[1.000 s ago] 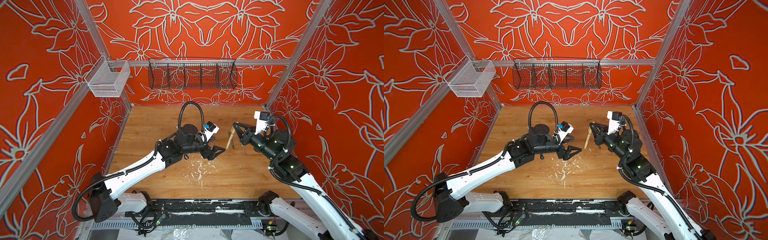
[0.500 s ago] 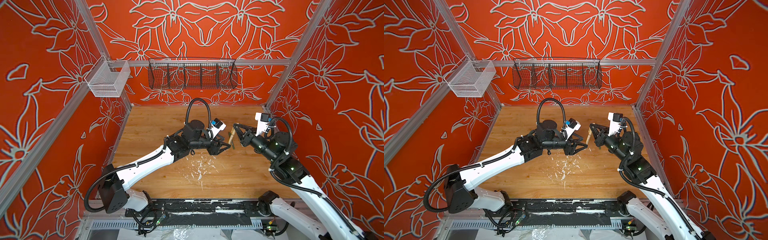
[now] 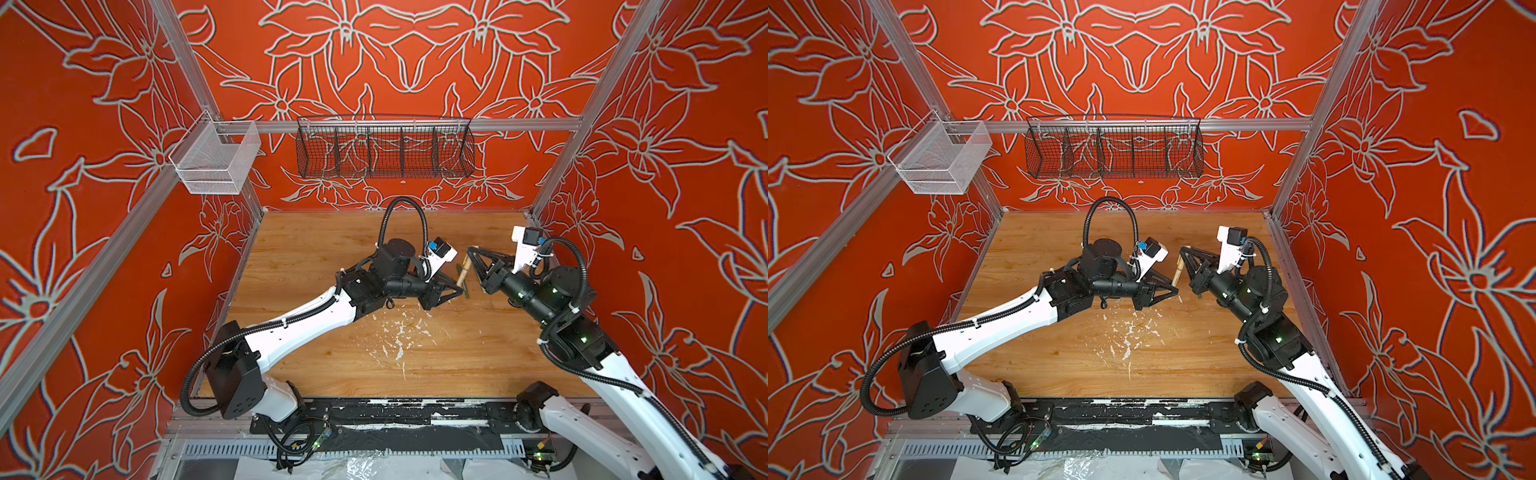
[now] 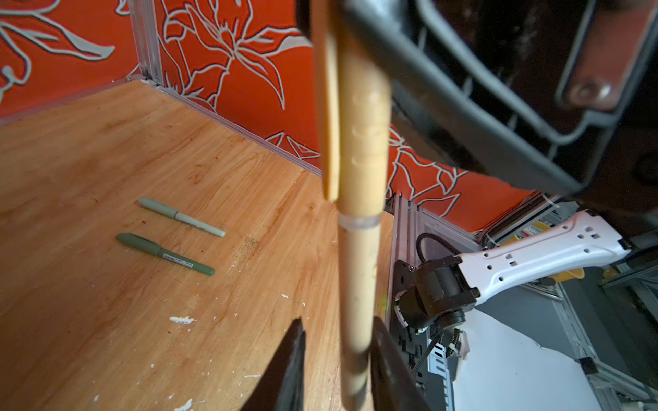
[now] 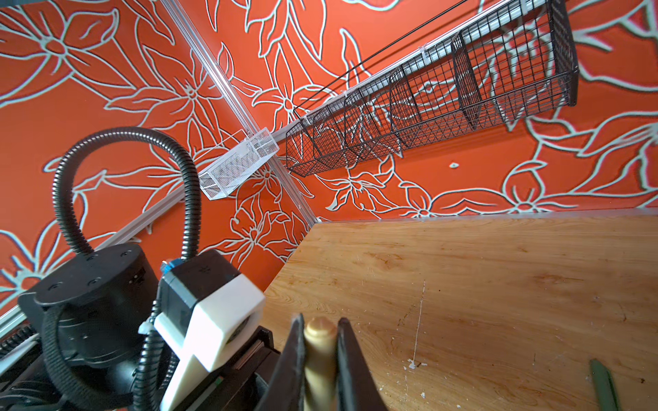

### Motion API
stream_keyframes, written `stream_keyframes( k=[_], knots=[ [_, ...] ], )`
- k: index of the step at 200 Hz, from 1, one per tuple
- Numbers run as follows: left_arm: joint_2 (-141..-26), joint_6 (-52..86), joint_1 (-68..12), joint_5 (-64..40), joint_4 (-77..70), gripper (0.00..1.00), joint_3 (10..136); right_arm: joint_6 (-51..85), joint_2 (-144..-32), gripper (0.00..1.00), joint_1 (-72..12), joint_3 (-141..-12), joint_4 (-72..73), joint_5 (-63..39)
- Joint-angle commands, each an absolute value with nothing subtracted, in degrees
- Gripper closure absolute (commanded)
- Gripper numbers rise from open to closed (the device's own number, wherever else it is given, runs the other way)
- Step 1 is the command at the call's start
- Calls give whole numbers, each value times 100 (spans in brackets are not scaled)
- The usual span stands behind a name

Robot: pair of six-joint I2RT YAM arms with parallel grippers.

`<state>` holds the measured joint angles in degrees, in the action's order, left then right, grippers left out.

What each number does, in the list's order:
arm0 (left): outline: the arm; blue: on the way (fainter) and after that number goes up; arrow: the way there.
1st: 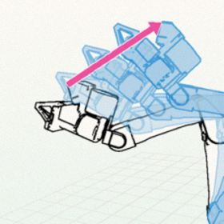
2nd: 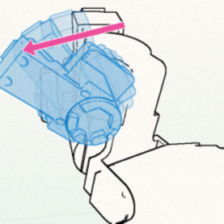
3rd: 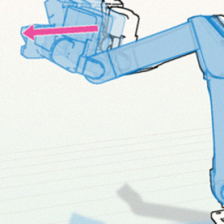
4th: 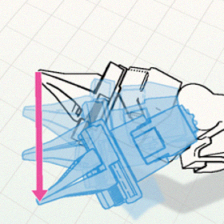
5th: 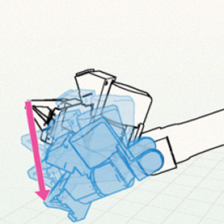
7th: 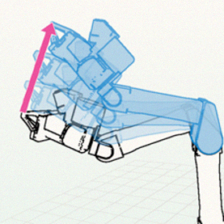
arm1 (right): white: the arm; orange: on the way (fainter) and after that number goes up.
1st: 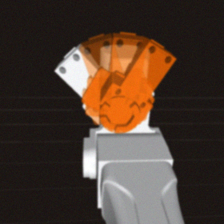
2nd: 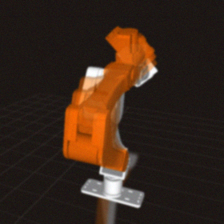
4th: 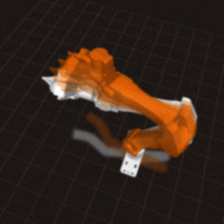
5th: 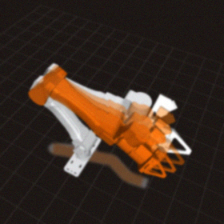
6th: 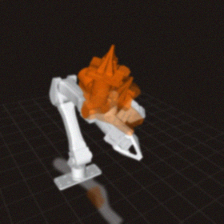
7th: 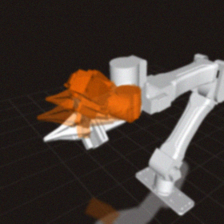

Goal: Insert pens into pen caps
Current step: Put on the pen cap to the pen.

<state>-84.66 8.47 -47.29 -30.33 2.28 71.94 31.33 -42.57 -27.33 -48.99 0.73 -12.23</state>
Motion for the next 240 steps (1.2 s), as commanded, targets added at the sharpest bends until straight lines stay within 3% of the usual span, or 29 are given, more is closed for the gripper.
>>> stream_keyframes(
  k=[1,30,147,240],
  knots=[
    [-8508,895,-4736,-3086,56,80,7373,3182,-4186,100,-2704,-4795,288,-1185],
    [-8560,1054,-4738,-2771,11,100,7517,3116,-4114,100,-2707,-4697,424,-1327],
    [-9023,943,-4634,-2220,12,100,8642,2924,-3847,100,-2716,-4017,510,-2366],
    [-8913,1040,-4390,-2102,-306,100,8776,3300,-3362,100,-2723,-3217,707,-2360]
  ],
)
